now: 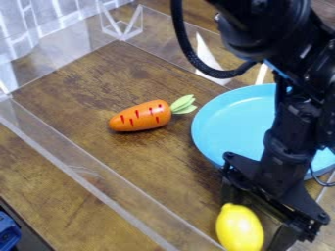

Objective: Put the lemon on the blue tray

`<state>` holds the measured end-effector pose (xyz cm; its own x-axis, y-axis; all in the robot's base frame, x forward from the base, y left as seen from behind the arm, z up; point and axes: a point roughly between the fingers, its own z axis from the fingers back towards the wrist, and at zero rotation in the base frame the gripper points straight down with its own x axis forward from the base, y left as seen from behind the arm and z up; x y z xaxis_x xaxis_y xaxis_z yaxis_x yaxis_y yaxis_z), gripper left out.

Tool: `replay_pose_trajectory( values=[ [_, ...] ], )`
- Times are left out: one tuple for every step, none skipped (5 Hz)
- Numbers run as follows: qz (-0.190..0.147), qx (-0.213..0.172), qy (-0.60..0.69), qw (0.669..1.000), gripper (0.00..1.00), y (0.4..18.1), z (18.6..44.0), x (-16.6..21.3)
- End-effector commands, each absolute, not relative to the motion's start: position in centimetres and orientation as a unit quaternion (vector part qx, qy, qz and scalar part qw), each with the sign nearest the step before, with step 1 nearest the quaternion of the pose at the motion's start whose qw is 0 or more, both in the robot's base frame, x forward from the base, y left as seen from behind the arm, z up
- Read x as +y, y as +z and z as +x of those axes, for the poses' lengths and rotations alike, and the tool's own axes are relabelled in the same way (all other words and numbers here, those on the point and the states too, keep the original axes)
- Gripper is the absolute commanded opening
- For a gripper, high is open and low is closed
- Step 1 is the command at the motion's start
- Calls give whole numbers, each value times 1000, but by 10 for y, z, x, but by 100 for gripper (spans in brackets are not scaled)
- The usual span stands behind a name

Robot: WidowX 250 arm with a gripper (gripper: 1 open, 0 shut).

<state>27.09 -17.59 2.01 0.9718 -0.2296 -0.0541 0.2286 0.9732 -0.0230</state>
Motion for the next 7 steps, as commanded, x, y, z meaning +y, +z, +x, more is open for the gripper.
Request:
replay_pose_trajectory(
  values=[
    [-18,12,-121,992,0,30,275,-187],
    [-18,18,-130,991,0,28,274,-185],
    [-18,23,-144,989,0,27,265,-183],
    [-19,28,-157,987,100,26,258,-182],
    [-20,32,-166,985,100,26,251,-182],
    [-20,36,-162,986,0,26,251,-181],
    [-21,37,-151,988,100,26,253,-180]
  ],
)
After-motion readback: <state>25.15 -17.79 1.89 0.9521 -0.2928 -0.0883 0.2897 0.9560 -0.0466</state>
